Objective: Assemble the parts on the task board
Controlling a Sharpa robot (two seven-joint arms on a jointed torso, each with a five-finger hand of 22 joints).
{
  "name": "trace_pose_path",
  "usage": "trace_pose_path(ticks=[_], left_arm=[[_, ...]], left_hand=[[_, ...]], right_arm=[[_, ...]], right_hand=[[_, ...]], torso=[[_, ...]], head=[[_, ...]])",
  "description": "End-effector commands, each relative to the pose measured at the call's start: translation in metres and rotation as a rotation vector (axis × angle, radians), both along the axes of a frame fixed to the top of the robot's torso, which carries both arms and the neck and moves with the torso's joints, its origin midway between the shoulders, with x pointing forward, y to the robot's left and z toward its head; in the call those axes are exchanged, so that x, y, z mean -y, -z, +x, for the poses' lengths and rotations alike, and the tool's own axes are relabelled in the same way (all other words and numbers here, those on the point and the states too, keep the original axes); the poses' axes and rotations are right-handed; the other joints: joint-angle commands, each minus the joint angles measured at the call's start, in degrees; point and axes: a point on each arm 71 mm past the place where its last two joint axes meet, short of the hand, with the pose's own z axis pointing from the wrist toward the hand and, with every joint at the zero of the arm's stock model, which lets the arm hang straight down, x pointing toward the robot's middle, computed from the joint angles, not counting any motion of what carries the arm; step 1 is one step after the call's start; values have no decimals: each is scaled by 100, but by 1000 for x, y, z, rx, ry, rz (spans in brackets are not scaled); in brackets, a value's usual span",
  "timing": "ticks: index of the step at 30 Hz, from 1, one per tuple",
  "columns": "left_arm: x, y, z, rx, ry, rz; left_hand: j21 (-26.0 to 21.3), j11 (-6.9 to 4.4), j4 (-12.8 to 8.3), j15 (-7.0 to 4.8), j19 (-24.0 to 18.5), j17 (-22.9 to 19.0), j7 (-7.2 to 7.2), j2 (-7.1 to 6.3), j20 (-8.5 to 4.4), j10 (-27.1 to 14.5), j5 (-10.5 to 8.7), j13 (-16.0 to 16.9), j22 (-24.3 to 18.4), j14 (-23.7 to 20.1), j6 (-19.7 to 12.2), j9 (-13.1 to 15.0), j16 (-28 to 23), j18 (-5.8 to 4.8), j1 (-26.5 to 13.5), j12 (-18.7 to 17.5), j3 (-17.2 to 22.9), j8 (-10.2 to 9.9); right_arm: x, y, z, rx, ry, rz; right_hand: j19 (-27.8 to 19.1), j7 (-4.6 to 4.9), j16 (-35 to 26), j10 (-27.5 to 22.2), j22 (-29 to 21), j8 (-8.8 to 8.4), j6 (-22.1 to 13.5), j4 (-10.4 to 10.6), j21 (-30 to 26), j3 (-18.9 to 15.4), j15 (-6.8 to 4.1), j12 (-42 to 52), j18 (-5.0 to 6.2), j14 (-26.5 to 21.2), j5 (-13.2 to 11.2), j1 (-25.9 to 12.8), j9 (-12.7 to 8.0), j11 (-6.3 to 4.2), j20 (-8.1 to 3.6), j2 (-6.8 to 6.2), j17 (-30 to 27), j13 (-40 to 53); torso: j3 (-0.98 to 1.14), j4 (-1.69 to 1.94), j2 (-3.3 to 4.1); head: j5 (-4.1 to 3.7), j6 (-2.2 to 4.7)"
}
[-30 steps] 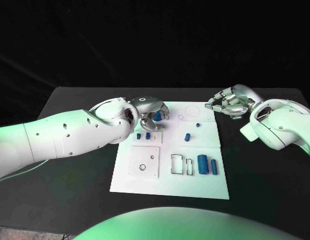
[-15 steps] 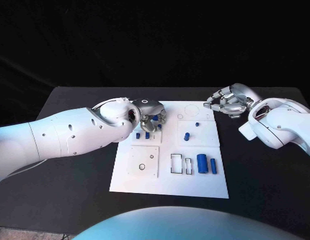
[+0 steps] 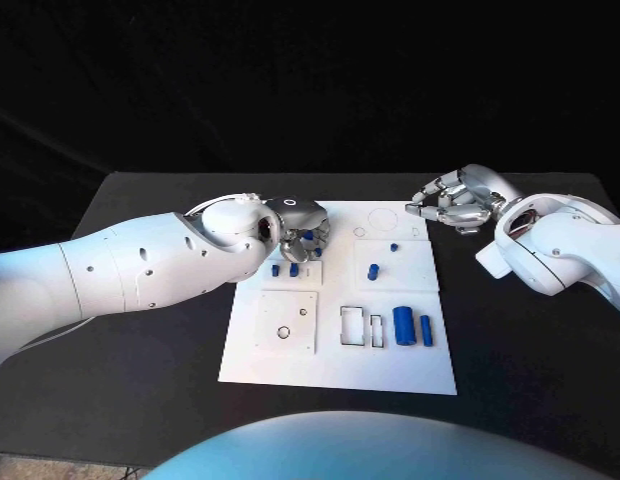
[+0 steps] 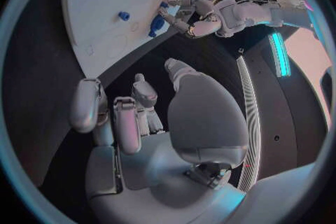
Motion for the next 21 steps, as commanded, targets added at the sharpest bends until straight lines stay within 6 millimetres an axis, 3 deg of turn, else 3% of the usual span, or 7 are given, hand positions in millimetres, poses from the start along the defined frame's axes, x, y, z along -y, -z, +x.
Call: trace_pose_path(ticks=[1,9,21], left_arm=[[1,3,-1,-18,6,29],[2,4,-1,-19,8,31],[7,7,-1,-28,13,29]], left_hand=[[28,-1,-13,34,1,-6,8,25,60,55,-19,-22,573,0,43,-12,19,-80,34,-34,48,0],[208,-5,-46,45,66,92,9,48,74,163,-18,-71,631,78,99,-38,139,-103,23,-102,139,0],[517,-15,-96,55,182,246,10,58,86,326,-10,-128,699,196,125,-72,318,-145,-9,-174,216,-17]], right_arm=[[-1,0,0,12,-12,-6],[-2,0,0,11,-13,-6],[-2,0,0,11,-14,-6]], right_hand=[[-39,4,-19,-20,561,30,-44,-10,-32,-37,37,-8,54,286,26,32,6,-6,5,39,677,4],[-42,3,-19,-6,559,33,-40,-9,-38,-36,37,6,55,286,28,32,8,-7,5,40,678,19],[-40,1,-18,11,560,40,-30,-9,-37,-35,36,19,54,287,31,33,12,-9,5,42,681,30]], torso=[[-2,0,-1],[-3,11,-4],[0,-1,-5]], head=[[-1,-2],[-5,-2],[-16,-2]])
